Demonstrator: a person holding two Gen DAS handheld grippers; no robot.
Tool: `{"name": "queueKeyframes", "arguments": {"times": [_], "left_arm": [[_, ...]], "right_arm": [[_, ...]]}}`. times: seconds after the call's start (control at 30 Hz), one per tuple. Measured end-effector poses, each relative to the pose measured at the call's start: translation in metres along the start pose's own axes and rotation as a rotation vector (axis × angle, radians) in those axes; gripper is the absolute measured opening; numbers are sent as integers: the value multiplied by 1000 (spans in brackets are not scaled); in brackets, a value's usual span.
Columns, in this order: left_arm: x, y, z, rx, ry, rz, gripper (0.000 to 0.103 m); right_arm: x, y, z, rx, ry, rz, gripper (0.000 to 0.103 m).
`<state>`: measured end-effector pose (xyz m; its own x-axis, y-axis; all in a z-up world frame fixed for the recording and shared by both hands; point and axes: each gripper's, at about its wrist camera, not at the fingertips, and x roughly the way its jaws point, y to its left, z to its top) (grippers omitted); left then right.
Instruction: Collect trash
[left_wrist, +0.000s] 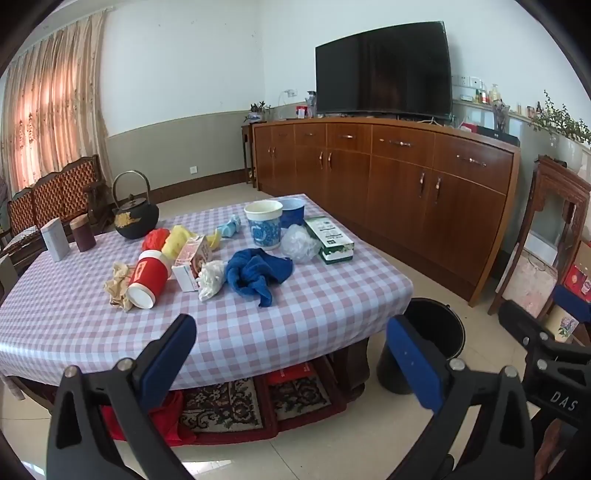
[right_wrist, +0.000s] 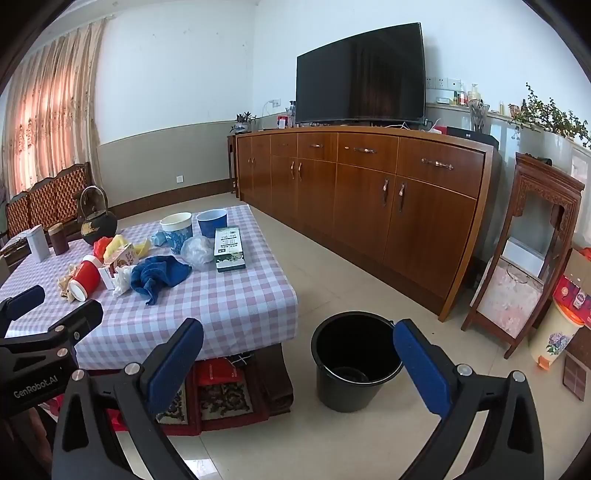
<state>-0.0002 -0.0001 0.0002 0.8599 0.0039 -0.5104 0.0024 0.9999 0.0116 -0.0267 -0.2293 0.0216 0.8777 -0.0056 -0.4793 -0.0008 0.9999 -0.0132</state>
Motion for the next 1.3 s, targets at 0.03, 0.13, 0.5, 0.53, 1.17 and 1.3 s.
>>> {"name": "queueKeyframes", "arguments": {"times": [0.03,0.13,0.5,0.53,1.17,1.3], "left_arm": [[0,0,0,1,-3,1,103],[0,0,1,2,11,-1,103],[-1,0,1,-1,2,1,103],[-1,0,-2,-1,4,1,103],[0,3,-4,-17,13,7,103],[0,4,-4,-17,14,6,103]], "right_arm": [[0,0,0,-2,2,-2,103],[0,0,0,-5,-4,-3,103],[0,-1,-1,5,-1,-2,103],[0,-1,-1,5,-2,-2,103],[2,-1,-5,9,5,-3,103],[2,-1,-5,11,6,-3,103]]}}
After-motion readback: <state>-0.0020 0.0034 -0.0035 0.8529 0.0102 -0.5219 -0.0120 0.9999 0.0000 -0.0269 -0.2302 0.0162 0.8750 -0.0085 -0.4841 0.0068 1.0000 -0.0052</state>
